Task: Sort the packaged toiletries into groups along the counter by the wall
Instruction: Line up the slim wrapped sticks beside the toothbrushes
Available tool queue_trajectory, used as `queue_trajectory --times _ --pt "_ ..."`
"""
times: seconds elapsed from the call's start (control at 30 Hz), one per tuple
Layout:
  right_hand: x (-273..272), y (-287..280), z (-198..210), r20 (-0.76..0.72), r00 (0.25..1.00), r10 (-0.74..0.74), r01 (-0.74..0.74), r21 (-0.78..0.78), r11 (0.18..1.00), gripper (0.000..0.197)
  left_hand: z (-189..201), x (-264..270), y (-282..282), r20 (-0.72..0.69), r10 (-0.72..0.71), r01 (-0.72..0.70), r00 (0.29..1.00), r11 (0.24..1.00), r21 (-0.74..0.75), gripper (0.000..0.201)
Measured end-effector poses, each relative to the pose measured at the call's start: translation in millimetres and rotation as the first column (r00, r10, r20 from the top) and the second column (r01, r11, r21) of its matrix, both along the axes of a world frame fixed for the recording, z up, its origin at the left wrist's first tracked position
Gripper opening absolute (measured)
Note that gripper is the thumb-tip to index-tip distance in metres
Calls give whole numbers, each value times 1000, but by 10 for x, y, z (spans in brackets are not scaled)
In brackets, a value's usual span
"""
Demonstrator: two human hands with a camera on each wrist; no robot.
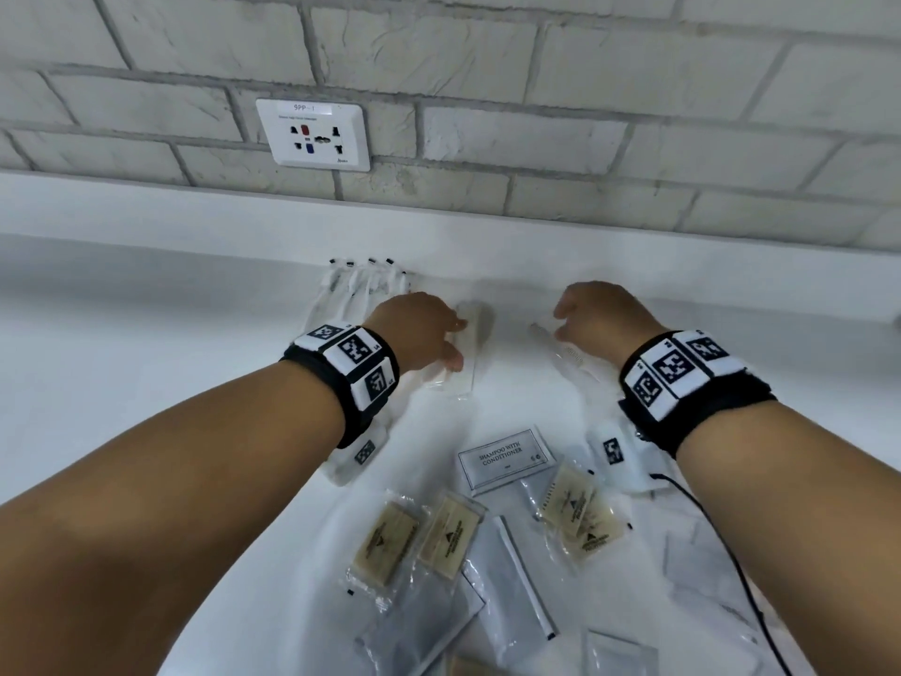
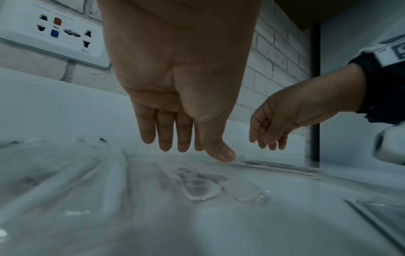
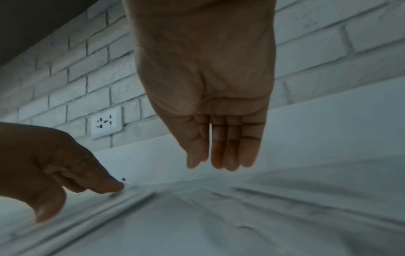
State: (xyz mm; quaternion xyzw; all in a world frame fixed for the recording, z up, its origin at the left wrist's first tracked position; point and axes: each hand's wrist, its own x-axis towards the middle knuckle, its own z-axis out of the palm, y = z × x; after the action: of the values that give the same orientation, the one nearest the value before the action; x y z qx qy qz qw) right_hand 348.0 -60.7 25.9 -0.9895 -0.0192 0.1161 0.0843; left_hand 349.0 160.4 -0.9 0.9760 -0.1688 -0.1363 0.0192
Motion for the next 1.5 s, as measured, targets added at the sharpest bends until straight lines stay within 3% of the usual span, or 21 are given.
queue_trajectory --times 0.07,0.13,0.23,0.33,0.5,0.57,0.67,0.73,0.83,1.03,1.27,1.5 --pt "-25 -120 -56 -98 995 12 -29 -183 983 24 15 -28 -85 -3 -11 11 1000 1000 -29 61" --pt "-98 -175 -143 -144 989 23 -58 -243 968 27 -1 -43 -145 -25 -44 44 999 999 21 56" --pt "-171 -208 -229 -86 996 4 -22 -206 978 34 -28 -47 -171 -24 -52 54 998 997 64 47" --pt "-171 -174 -261 -52 999 13 -25 -229 973 33 -30 -59 -160 -23 -46 47 999 997 61 51" --pt "-277 112 -231 5 979 204 -179 -462 869 30 -68 -60 -140 -20 -28 29 999 999 24 51" --pt "-293 207 -231 -31 979 202 -195 -437 878 30 -72 -57 -136 -31 -35 36 999 999 17 51" --pt "-160 158 -252 -80 996 47 -66 -255 965 26 -65 -57 -128 -33 -61 62 998 998 27 56" --pt "-103 80 -272 -76 997 -8 -7 -197 980 26 -55 -65 -115 -39 -71 72 997 997 27 61" --pt "-132 12 -300 -15 1000 2 -4 -159 987 27 -56 -71 -96 -47 -86 87 995 996 25 64" --pt "-169 297 -295 -40 996 80 -80 -3 997 31 -87 -45 -111 -15 -68 68 998 998 14 61" --pt "-167 484 -299 -6 984 180 -180 -97 979 43 -39 -69 -109 30 -131 129 991 990 64 59" --pt "-116 492 -279 -76 972 222 -226 -44 973 39 -64 -67 -125 30 -93 91 995 993 74 55"
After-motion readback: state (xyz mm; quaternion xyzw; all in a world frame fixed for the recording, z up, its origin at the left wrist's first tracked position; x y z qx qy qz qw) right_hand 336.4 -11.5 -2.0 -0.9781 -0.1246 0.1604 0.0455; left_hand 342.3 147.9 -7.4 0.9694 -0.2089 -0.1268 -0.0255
